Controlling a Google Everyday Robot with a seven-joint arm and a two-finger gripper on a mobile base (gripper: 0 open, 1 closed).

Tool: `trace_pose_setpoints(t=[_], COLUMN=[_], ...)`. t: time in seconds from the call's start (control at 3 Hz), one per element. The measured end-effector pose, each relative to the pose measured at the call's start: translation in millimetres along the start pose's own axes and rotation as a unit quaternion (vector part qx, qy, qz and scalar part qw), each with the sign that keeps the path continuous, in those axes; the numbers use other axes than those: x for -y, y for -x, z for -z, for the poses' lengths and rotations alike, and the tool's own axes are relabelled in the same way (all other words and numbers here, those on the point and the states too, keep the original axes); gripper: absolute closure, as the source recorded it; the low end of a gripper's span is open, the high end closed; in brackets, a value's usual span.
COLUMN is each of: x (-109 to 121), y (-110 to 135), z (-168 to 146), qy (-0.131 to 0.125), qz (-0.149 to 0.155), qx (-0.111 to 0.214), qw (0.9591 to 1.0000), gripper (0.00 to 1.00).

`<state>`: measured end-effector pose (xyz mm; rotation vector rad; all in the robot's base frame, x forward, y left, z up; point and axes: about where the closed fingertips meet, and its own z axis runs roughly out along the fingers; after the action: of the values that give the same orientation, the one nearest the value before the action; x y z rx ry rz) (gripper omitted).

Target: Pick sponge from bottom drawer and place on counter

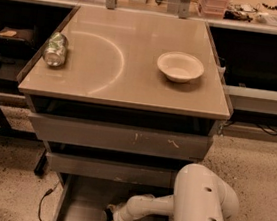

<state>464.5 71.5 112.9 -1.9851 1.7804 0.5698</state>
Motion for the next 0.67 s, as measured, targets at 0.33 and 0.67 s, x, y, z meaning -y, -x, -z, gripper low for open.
trace_pose_setpoints(t=[0.33, 0.67], x=[-4.6, -12.6], y=[1.9, 5.2], z=[16.1, 43.0], qy=[-0.012, -0.032], qz=[-0.018, -0.04], qx=[0.01, 0.023], qw=[0.9997, 0.9984], gripper=[1.0, 1.0])
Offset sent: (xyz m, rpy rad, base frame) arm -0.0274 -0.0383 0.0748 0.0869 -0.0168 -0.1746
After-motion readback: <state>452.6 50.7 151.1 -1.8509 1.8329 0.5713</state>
